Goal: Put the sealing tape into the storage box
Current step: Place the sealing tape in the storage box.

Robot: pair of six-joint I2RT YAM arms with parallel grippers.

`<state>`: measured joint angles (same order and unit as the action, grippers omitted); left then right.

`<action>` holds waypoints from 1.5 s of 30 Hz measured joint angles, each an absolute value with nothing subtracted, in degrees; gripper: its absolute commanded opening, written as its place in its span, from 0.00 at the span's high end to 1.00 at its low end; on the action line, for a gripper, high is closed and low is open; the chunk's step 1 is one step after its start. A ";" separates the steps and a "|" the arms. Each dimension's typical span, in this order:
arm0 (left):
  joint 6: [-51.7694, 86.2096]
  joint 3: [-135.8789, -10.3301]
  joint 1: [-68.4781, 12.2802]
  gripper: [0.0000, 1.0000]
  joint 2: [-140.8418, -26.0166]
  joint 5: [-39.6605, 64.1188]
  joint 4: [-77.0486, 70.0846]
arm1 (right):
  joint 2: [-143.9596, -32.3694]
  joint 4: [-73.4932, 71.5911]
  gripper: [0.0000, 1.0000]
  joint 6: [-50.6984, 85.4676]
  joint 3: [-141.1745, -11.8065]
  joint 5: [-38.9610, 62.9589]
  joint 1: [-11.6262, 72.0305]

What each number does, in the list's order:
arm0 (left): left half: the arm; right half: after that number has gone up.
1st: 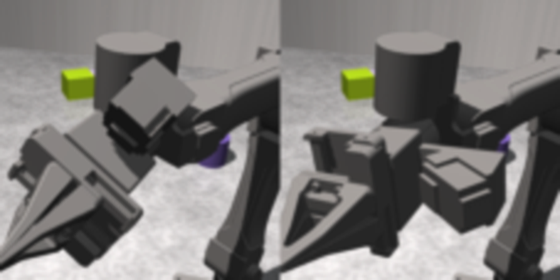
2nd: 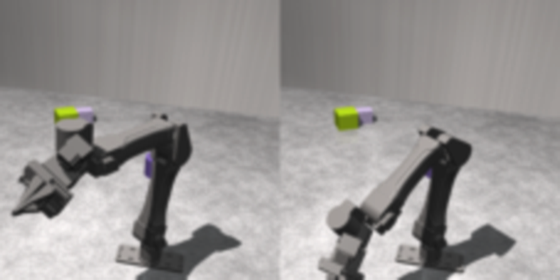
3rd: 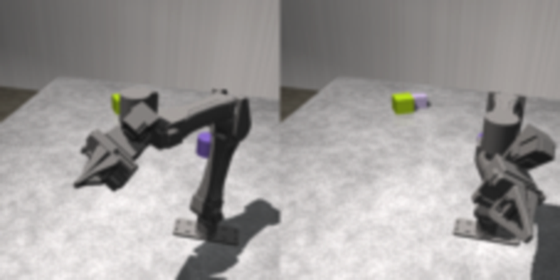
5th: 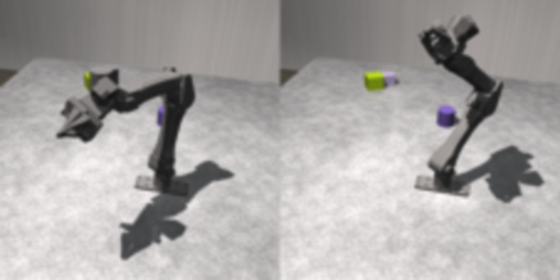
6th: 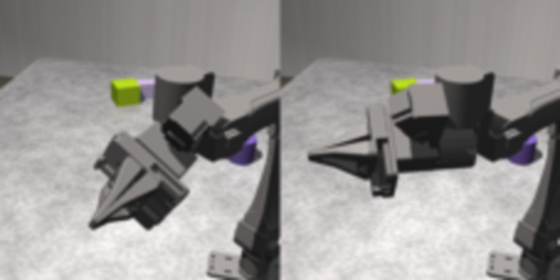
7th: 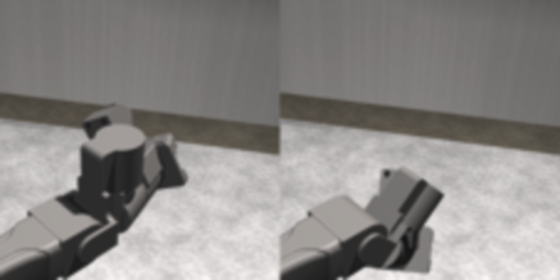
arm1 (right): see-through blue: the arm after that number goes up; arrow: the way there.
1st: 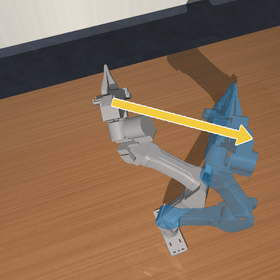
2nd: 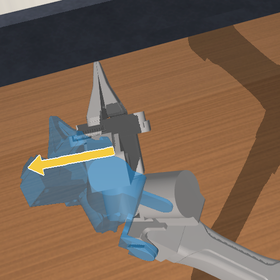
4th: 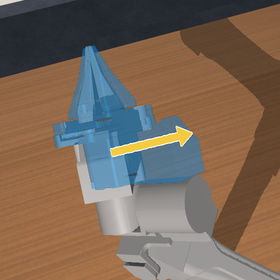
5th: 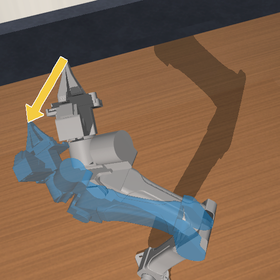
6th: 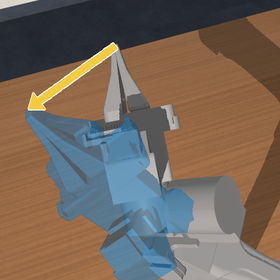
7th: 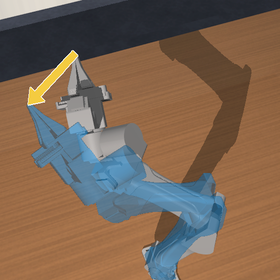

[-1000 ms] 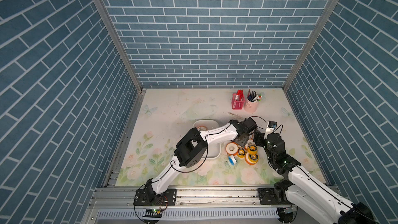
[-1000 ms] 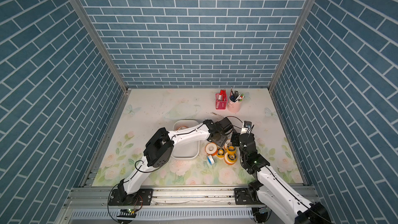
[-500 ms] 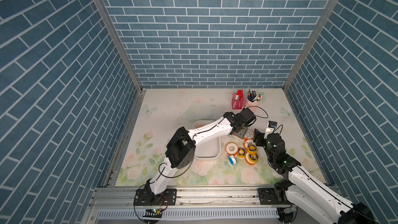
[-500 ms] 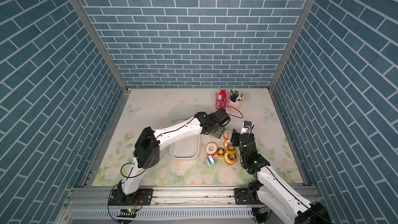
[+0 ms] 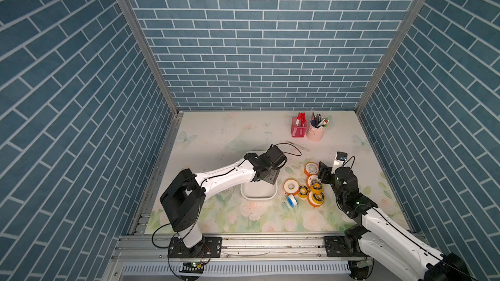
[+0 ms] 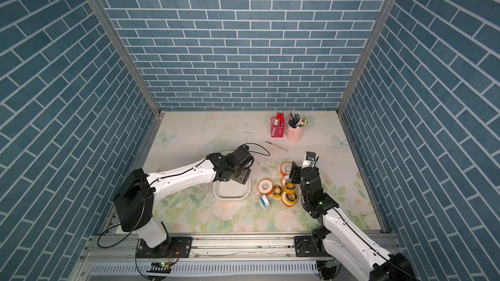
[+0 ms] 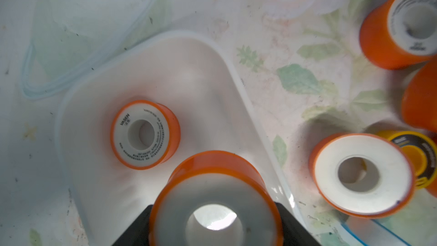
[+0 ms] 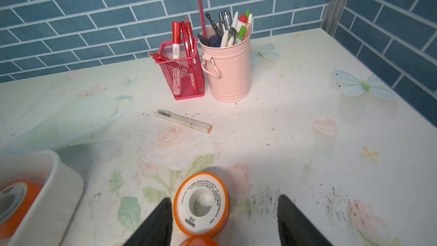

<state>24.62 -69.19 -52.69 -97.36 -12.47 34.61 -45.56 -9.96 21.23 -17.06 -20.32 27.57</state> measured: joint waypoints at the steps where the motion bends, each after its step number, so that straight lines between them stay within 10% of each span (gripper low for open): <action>1: 24.75 -68.16 -52.66 0.35 -97.80 -12.25 34.06 | -45.56 -9.98 0.30 21.26 -17.06 -20.27 27.57; 32: 24.84 -66.72 -49.36 0.10 -103.74 -9.10 26.83 | -45.43 -10.13 0.30 21.21 -17.06 -20.23 27.57; 36: 25.02 -65.91 -49.36 0.21 -99.04 -8.91 27.38 | -45.65 -10.17 0.30 21.21 -17.06 -20.14 27.57; 45: 26.63 -59.48 -49.36 0.89 -88.75 -9.34 27.49 | -46.57 -10.33 0.30 21.21 -17.06 -19.70 27.57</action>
